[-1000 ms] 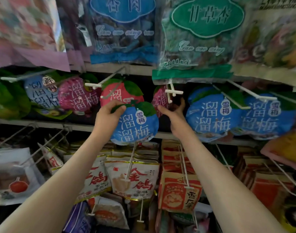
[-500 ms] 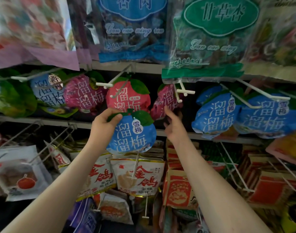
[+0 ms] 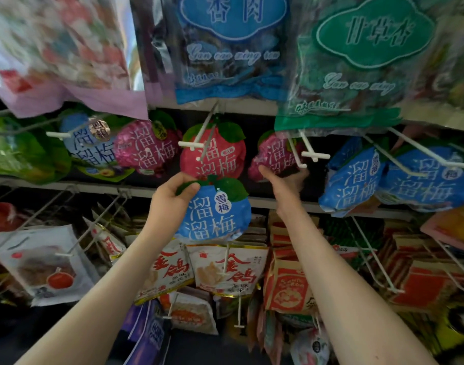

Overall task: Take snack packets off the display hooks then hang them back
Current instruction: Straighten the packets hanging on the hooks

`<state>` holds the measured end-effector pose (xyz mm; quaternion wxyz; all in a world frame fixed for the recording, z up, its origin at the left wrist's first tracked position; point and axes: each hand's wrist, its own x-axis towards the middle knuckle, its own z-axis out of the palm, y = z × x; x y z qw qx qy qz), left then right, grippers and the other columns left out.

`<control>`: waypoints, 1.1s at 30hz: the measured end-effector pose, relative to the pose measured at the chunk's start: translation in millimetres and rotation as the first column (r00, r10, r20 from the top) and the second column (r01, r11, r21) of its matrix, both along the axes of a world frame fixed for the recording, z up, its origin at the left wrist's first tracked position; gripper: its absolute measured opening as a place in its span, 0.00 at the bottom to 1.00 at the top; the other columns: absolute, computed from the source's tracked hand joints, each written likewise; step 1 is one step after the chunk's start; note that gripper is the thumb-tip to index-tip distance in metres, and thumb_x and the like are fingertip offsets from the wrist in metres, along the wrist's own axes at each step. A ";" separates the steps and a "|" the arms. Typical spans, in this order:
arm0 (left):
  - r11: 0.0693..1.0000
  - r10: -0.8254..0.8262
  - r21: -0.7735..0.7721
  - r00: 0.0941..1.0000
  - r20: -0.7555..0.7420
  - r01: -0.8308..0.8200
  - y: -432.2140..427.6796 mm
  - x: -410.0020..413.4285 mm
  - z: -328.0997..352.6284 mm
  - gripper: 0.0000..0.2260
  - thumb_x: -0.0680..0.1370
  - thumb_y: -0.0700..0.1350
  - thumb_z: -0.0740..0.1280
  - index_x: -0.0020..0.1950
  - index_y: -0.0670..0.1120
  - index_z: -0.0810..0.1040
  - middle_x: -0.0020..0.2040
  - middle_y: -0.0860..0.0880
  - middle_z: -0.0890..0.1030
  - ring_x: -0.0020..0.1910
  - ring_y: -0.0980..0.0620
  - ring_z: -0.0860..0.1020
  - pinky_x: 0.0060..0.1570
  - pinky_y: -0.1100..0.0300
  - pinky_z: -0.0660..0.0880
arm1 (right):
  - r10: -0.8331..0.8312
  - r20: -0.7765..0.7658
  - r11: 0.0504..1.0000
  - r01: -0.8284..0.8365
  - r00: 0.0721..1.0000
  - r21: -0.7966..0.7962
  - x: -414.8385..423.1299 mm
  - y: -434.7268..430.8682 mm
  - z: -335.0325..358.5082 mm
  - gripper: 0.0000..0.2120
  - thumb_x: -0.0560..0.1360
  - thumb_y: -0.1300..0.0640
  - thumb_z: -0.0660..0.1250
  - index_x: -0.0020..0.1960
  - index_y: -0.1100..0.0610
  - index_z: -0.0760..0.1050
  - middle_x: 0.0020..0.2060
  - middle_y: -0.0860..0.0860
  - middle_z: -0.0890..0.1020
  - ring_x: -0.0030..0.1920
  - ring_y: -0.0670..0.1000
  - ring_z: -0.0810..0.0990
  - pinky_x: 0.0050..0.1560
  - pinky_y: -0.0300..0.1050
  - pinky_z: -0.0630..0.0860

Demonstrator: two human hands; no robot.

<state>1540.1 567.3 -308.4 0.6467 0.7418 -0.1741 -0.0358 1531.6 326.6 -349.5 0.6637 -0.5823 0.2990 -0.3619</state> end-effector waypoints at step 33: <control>0.997 -0.029 0.078 0.991 0.130 0.019 -10.6 2.3 8.7 0.08 0.79 0.45 0.64 0.40 0.53 0.74 0.33 0.49 0.73 0.30 0.52 0.68 0.31 0.60 0.65 | 0.123 0.226 0.991 -0.134 0.966 0.031 -44.5 14.3 11.3 0.26 0.71 0.63 0.71 0.67 0.57 0.68 0.58 0.55 0.79 0.57 0.54 0.79 0.60 0.54 0.75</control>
